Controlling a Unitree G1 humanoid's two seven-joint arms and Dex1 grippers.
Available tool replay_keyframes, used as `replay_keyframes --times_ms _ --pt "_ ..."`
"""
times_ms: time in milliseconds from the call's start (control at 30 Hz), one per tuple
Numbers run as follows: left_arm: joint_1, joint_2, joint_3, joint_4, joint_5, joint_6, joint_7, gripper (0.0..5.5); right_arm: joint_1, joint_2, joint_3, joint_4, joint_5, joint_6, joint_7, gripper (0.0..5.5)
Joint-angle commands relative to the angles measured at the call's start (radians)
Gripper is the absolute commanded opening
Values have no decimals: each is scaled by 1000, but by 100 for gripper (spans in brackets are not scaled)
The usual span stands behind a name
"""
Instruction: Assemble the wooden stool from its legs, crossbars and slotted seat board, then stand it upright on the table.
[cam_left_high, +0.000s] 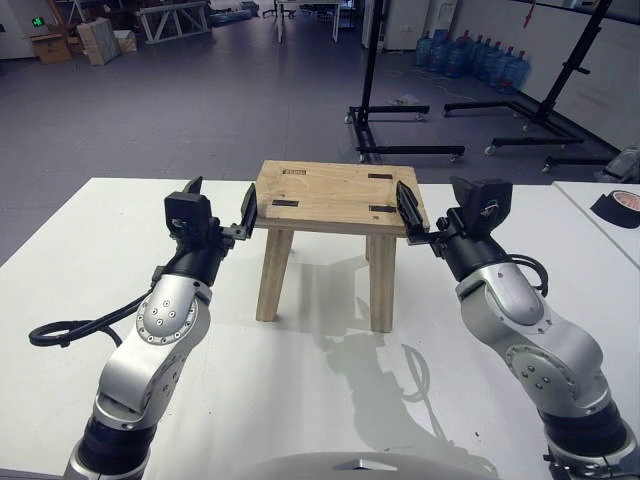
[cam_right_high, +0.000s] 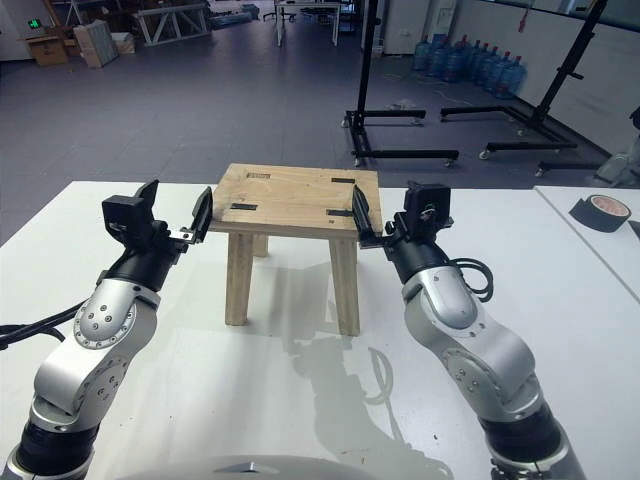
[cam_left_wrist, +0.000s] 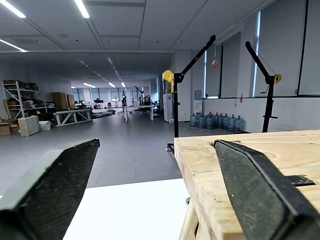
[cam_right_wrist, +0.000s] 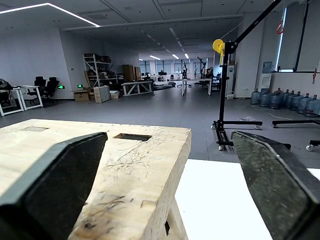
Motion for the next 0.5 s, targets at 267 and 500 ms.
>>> replay_keyframes --times_ms 267,500 --pt "-178 29 213 80 53 -17 -154 419 -246 75 -149 49 -172 46 92 452" --pt "-115 0 201 450 201 -392 -310 419 -81 147 -171 362 -459 -267 192 452"
